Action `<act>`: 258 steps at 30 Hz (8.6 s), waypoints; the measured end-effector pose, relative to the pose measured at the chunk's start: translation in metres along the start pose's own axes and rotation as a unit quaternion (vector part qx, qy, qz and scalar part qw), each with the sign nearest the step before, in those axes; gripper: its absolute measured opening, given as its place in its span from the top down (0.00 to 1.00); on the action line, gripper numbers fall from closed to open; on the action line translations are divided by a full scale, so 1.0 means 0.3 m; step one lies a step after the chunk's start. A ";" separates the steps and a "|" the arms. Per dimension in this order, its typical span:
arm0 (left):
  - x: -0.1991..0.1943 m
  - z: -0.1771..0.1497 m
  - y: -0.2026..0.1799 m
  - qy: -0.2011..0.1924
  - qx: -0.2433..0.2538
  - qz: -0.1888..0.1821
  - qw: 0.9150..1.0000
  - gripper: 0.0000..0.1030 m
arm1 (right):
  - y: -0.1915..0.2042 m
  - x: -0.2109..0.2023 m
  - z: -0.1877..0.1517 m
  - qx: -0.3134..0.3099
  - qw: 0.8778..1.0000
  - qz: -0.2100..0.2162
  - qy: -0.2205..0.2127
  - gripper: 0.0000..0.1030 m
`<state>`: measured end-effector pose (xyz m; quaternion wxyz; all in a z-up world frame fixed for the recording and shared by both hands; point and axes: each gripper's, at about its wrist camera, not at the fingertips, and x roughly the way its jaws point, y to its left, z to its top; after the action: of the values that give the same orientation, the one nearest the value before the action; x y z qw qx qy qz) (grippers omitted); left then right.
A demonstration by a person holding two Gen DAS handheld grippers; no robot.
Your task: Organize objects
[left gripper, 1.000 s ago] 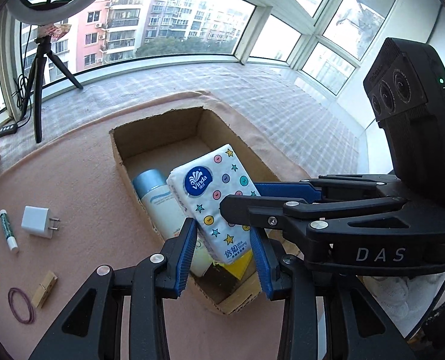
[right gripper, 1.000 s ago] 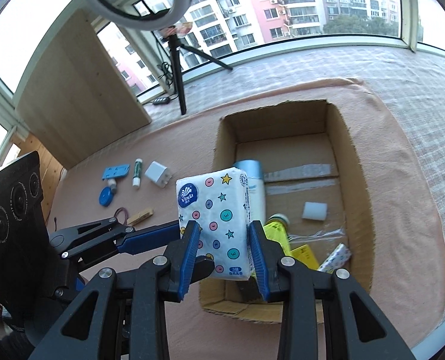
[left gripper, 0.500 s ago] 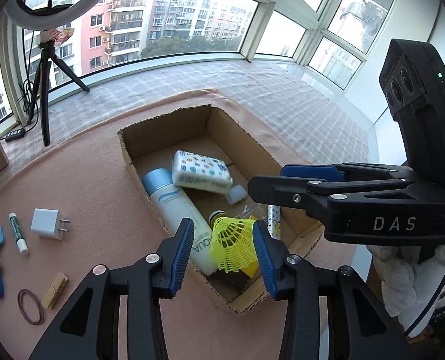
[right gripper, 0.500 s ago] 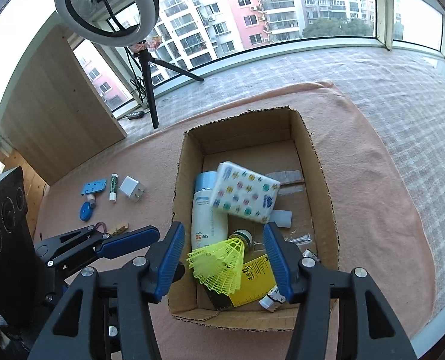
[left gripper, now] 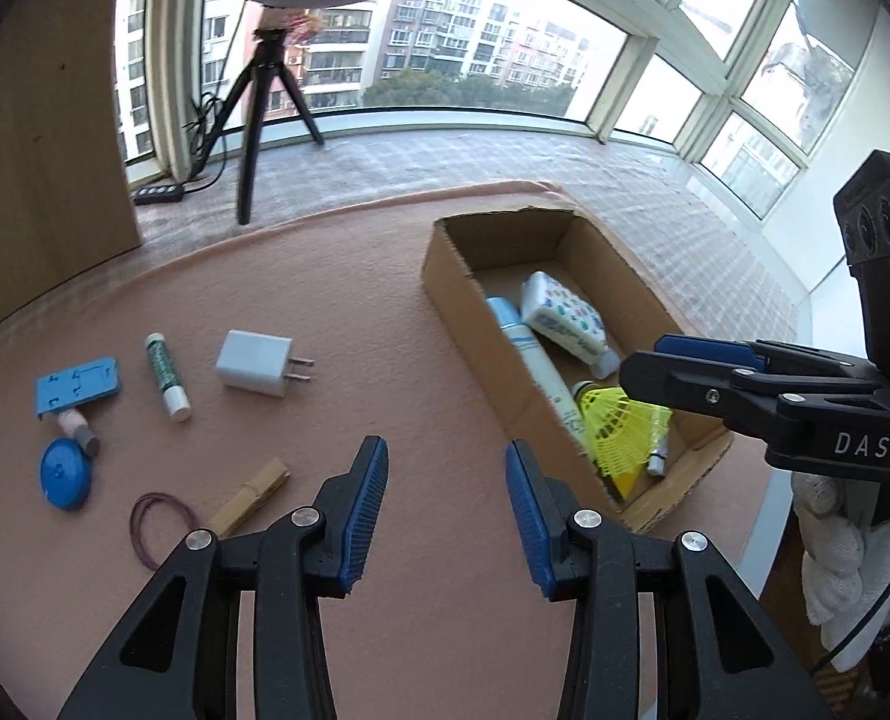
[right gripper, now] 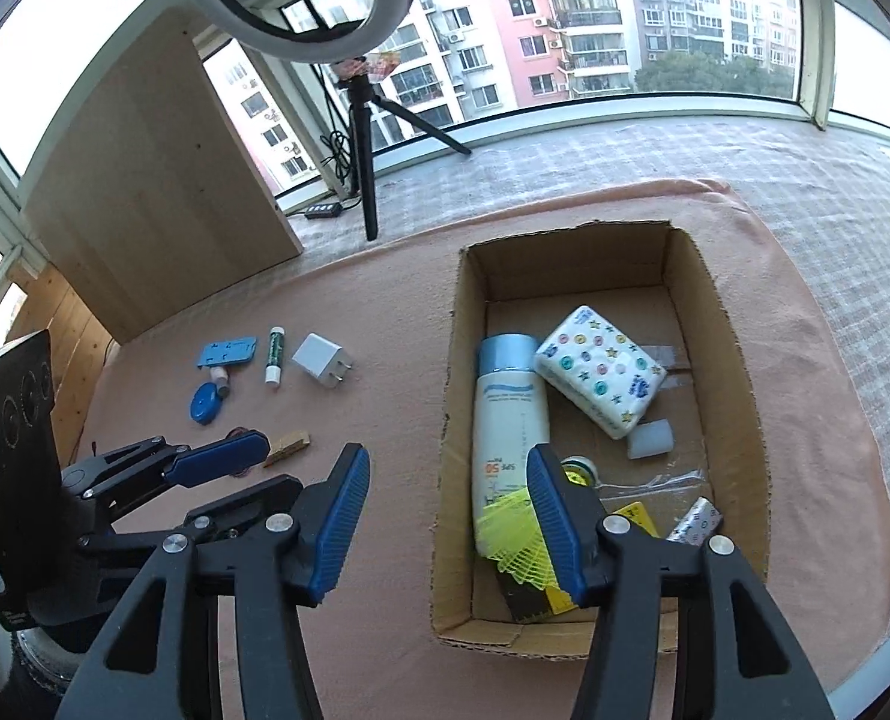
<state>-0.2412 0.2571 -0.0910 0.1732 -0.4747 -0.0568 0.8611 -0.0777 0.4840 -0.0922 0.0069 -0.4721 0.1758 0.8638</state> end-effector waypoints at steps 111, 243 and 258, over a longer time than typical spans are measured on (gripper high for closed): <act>-0.055 0.130 -0.036 -0.051 0.038 -0.001 0.998 0.97 | 0.010 -0.011 -0.005 -0.072 0.996 -0.054 -0.023 0.90; 0.050 -0.238 0.769 0.056 -0.065 0.149 0.985 0.44 | 0.524 0.439 0.019 -0.098 0.992 0.037 0.064 0.52; 0.039 -0.272 0.841 0.052 -0.076 0.176 0.980 0.48 | 0.685 0.546 0.055 -0.138 0.987 0.051 0.071 0.52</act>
<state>-0.2403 0.0202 -0.2108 -0.0148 -0.5330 -0.0288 0.8455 -0.2184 0.2711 -0.1571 -0.1151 -0.5191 0.0794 0.8432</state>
